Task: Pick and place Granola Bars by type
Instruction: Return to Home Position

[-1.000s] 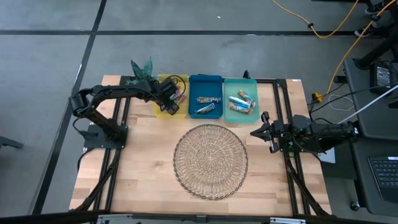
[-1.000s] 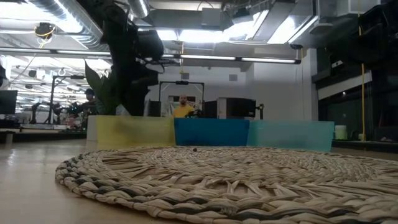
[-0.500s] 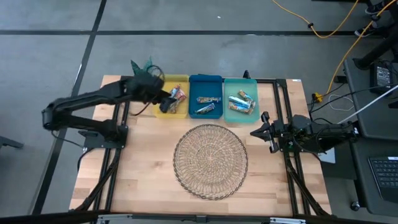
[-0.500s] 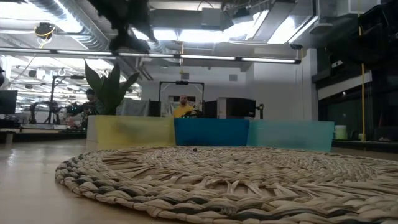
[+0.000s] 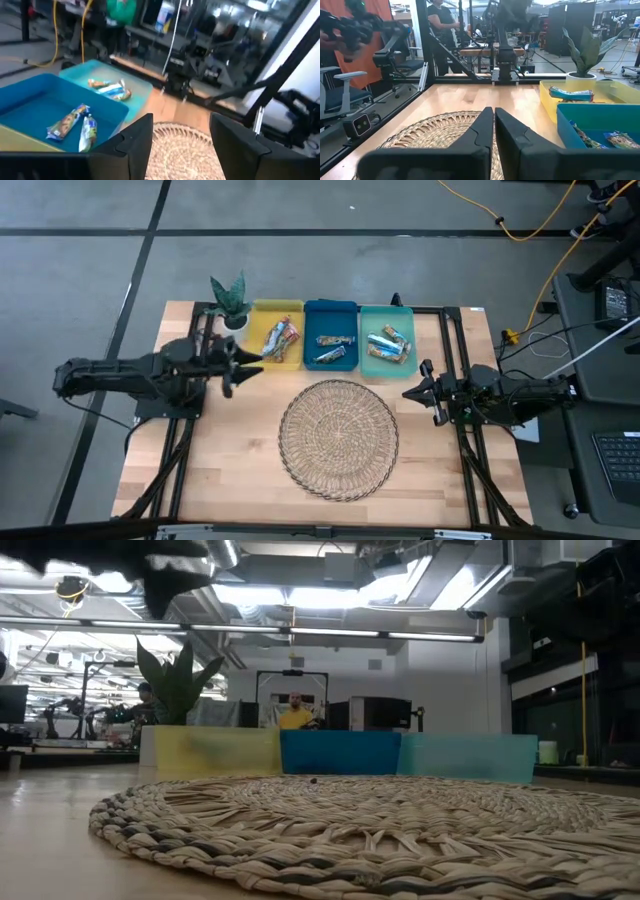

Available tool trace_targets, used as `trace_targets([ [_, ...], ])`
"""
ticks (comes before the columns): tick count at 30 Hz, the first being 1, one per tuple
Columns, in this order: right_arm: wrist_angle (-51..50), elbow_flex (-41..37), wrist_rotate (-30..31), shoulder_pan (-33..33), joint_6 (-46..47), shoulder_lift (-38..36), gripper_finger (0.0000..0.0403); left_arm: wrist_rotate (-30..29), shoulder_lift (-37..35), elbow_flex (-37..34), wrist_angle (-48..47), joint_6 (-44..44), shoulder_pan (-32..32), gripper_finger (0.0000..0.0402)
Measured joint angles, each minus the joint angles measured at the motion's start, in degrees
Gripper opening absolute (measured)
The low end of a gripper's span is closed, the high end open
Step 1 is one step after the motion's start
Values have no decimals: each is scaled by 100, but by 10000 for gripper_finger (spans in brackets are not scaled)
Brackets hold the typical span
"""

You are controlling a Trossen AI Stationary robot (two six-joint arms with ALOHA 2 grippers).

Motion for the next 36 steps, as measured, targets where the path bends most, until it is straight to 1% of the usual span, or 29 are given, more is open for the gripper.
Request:
trace_targets([
  [4,0,0,0,0,1,0,21,-167,-1388,-954,141,-287,66,179],
  [7,0,0,0,0,0,0,21,-312,-2396,-1501,152,-422,44,173],
  [10,0,0,0,0,1,0,21,-499,-3115,-1923,183,-448,-10,166],
  [13,-2,0,-1,0,0,0,21,-423,-3158,-2262,445,-366,-88,162],
  [15,0,0,2,0,0,0,21,-266,-3086,-2451,869,-320,-164,160],
  [19,8,0,15,0,1,12,21,56,-3095,-2511,555,18,-334,155],
  [23,-1,0,15,0,0,13,21,358,-3112,-2511,348,872,-452,148],
  [25,0,0,13,0,0,13,21,360,-3111,-2511,279,1149,-476,143],
  [27,0,0,13,0,0,23,21,338,-3115,-2511,-24,1418,-479,137],
  [31,-1,0,11,0,1,25,21,30,-2980,-2511,-63,1940,-467,125],
  [36,0,0,9,0,0,24,21,-47,-2970,-2511,-52,2084,-430,109],
])
